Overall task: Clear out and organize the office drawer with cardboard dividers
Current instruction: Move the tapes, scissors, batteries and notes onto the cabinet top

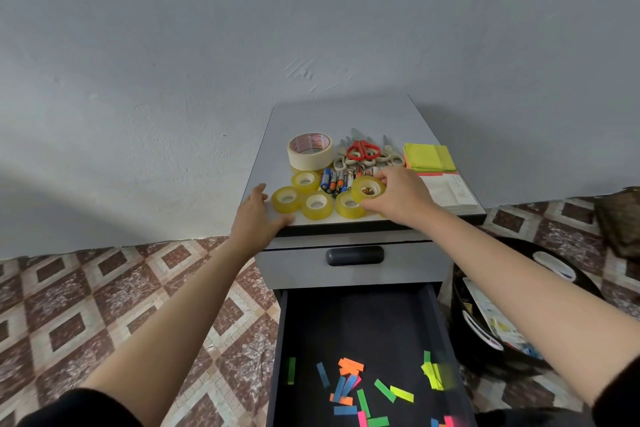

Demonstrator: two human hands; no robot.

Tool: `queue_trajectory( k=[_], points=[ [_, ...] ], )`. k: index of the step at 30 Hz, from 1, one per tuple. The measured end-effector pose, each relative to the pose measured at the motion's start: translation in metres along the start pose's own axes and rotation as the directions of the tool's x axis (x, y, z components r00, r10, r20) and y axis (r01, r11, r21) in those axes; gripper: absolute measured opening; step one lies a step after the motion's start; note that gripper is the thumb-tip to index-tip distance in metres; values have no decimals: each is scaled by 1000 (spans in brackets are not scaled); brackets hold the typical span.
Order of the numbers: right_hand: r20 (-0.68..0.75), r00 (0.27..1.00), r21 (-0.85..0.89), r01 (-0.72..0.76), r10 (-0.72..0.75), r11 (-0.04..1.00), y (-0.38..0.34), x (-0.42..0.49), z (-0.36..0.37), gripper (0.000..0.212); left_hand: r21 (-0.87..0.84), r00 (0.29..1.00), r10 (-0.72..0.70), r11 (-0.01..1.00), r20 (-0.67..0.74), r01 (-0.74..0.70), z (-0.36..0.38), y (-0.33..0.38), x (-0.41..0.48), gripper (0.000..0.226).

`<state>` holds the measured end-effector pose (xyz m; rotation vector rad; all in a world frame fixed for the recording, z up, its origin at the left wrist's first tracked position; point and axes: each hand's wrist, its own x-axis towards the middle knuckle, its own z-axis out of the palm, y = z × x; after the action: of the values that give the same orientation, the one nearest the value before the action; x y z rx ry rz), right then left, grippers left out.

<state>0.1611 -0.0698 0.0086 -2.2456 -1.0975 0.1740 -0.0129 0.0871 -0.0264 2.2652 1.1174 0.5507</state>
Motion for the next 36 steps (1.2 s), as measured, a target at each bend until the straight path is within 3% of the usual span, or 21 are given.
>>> queue_trajectory(
  k=[9,18,23,25,29,36],
  points=[
    [63,998,-147,40,-31,988,-1,12,6,40,0,998,29,1000,-51,-29,7,-7,-5,74],
    [67,997,-110,35,-27,993,6,15,12,41,17,998,36,999,-59,-35,7,-8,-7,68],
    [33,998,-104,53,-50,993,5,5,4,76,39,999,28,999,-40,-27,3,-8,-17,67],
    [-25,998,-89,56,-58,994,2,-1,-1,63,50,1000,27,998,-10,-27,1,-7,-23,70],
    [-106,989,36,109,-105,993,-3,-22,-7,7,44,999,17,999,41,-19,-5,-1,-41,71],
    [-56,986,123,161,-155,979,-6,-74,-5,10,18,998,30,999,57,-31,-1,-2,-90,62]
  ],
)
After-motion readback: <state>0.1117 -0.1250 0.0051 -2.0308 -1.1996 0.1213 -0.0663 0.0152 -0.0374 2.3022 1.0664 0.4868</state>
